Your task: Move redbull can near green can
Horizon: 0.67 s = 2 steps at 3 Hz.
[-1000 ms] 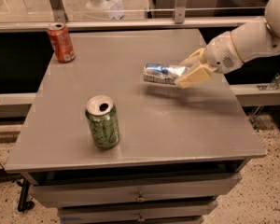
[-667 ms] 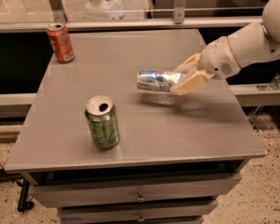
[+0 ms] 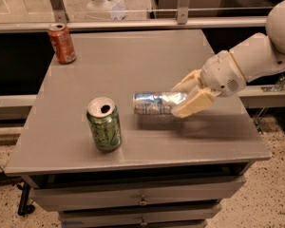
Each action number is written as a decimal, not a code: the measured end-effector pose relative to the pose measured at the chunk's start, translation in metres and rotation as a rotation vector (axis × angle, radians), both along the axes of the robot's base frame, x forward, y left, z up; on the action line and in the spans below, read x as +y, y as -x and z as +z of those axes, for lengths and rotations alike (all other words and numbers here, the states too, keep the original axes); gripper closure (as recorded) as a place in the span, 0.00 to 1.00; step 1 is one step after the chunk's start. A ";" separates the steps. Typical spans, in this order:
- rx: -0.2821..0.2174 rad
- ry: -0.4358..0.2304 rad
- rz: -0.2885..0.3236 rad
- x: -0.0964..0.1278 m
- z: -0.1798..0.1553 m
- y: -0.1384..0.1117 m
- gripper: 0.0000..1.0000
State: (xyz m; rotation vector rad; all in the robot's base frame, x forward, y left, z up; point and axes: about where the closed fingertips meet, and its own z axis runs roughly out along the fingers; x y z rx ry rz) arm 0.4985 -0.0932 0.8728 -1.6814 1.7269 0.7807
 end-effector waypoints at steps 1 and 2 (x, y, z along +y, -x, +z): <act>0.032 0.019 0.045 -0.006 -0.009 0.021 1.00; 0.066 0.027 0.097 -0.004 -0.016 0.043 1.00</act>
Offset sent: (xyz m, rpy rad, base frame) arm -0.0702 -0.0072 -0.0230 -0.0360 0.1079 0.1526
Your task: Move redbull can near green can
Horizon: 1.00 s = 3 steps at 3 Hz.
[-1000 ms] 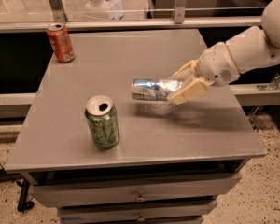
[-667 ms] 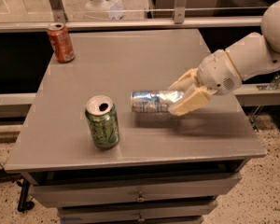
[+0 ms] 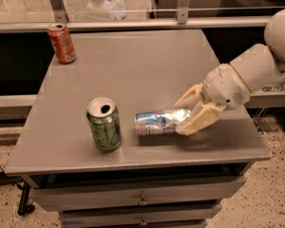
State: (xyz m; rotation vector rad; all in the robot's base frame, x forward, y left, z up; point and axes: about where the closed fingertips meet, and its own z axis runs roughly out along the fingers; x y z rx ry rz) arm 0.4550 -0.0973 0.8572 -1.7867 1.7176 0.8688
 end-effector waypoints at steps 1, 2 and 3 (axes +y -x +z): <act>0.035 0.003 0.067 0.009 -0.008 0.021 1.00; 0.066 -0.002 0.120 0.016 -0.016 0.037 1.00; 0.083 -0.021 0.173 0.031 -0.020 0.048 1.00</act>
Offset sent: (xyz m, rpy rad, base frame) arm -0.0592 0.0213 -0.0252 0.0089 0.1109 0.1858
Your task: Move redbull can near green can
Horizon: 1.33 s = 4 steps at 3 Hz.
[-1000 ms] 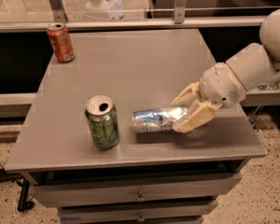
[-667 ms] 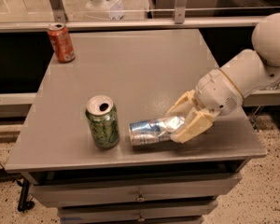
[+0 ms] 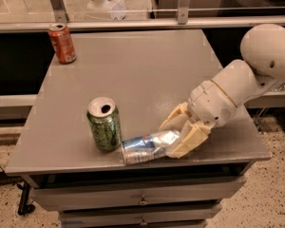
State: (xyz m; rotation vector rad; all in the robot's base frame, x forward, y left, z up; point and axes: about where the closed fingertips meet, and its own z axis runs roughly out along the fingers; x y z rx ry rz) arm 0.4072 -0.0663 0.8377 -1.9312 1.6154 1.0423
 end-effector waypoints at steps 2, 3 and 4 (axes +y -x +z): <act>0.010 -0.026 0.052 0.022 -0.004 0.000 1.00; 0.001 -0.029 0.052 0.026 -0.004 -0.008 0.81; -0.011 -0.028 0.049 0.027 -0.002 -0.016 0.59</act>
Offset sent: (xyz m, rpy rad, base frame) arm 0.0010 0.0292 -0.0056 0.0372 0.0178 0.0791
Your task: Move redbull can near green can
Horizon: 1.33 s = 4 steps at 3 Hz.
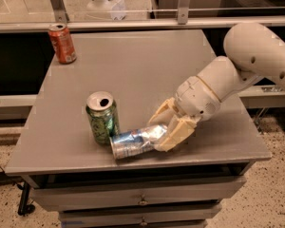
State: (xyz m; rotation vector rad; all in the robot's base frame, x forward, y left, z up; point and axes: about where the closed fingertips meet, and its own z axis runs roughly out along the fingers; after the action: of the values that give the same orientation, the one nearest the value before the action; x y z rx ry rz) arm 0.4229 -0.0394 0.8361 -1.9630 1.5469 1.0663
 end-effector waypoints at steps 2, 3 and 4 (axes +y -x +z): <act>-0.008 -0.002 0.001 0.002 0.002 -0.006 0.12; -0.005 -0.003 0.003 0.002 0.001 -0.006 0.00; -0.005 -0.003 0.003 0.002 0.001 -0.006 0.00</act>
Offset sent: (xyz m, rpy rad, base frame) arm 0.0074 -0.0017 0.0019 0.0017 -0.0035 0.0028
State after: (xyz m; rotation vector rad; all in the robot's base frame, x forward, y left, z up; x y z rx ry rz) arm 0.4287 -0.0370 0.8370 -1.9650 1.5396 1.0635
